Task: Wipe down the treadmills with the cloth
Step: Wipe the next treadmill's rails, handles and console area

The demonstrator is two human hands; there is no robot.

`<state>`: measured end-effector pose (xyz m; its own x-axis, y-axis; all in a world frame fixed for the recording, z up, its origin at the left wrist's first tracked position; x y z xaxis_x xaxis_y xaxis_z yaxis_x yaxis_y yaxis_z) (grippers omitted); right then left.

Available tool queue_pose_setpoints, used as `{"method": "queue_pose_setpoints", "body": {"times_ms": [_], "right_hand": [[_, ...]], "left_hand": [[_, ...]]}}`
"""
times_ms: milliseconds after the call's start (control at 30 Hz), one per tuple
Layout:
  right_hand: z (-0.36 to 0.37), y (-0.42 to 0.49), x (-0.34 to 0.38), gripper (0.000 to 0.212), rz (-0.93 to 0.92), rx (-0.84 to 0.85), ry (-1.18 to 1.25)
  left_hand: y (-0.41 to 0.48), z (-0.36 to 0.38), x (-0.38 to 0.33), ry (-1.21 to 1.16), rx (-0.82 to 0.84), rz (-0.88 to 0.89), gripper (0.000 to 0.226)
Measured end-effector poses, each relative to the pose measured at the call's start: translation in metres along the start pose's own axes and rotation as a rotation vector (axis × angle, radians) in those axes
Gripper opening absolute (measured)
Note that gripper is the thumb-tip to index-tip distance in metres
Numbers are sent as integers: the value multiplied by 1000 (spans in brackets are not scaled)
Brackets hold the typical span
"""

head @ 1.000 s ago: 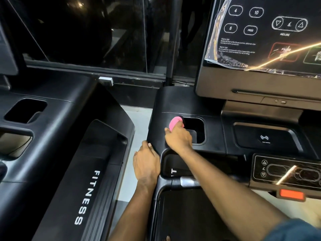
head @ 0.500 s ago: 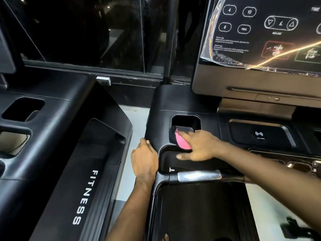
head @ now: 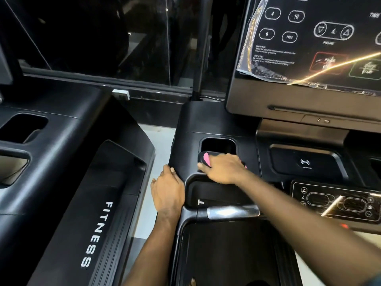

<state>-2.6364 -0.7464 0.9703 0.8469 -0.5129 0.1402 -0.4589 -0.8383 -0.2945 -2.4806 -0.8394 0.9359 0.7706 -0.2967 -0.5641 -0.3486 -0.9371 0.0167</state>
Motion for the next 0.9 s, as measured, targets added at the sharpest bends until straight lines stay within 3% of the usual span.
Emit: {"method": "queue_pose_setpoints", "body": {"times_ms": [133, 233, 367, 433, 467, 500, 567, 633, 667, 833, 900], "right_hand": [[0, 9, 8, 44, 376, -324, 265], [3, 4, -9, 30, 492, -483, 539], [-17, -29, -54, 38, 367, -825, 938], [-60, -58, -69, 41, 141, -1036, 807], [-79, -66, -71, 37, -24, -1051, 692], [-90, -66, -69, 37, -197, -970, 559], [-71, -49, -68, 47, -391, -525, 244], [-18, -39, -82, 71, -371, -39, -69], [-1, -38, -89, 83, -348, 89, -146], [-4, -2, -70, 80, -333, 129, -376], [2, 21, -63, 92, -297, 199, -486]], "left_hand": [[1, 2, -1, 1, 7, 1, 23], [1, 1, 0, 3, 12, 0, 24], [0, 1, 1, -25, 18, -1, 23], [0, 0, 2, -32, 17, -2, 24], [1, 0, 3, -32, 16, -5, 24], [1, 1, 3, -33, 17, -5, 24], [0, 0, 2, -38, 22, -4, 24], [-1, -1, 2, -32, 32, -8, 24], [-1, -1, 2, -30, 37, -9, 24], [1, 1, 1, -17, 65, 24, 24], [1, 1, 2, -28, 69, 29, 24]]}}
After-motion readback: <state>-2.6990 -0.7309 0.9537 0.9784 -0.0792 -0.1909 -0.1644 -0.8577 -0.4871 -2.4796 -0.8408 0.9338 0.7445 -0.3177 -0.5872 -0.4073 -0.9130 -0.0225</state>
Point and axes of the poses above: each hand's wrist, its own y-axis towards the middle knuckle, its own z-axis out of the palm, x = y × z, the point moved 9 cm from there along y, towards the middle knuckle, and after that the axes turned 8 degrees about -z, right-handed, at the moved point
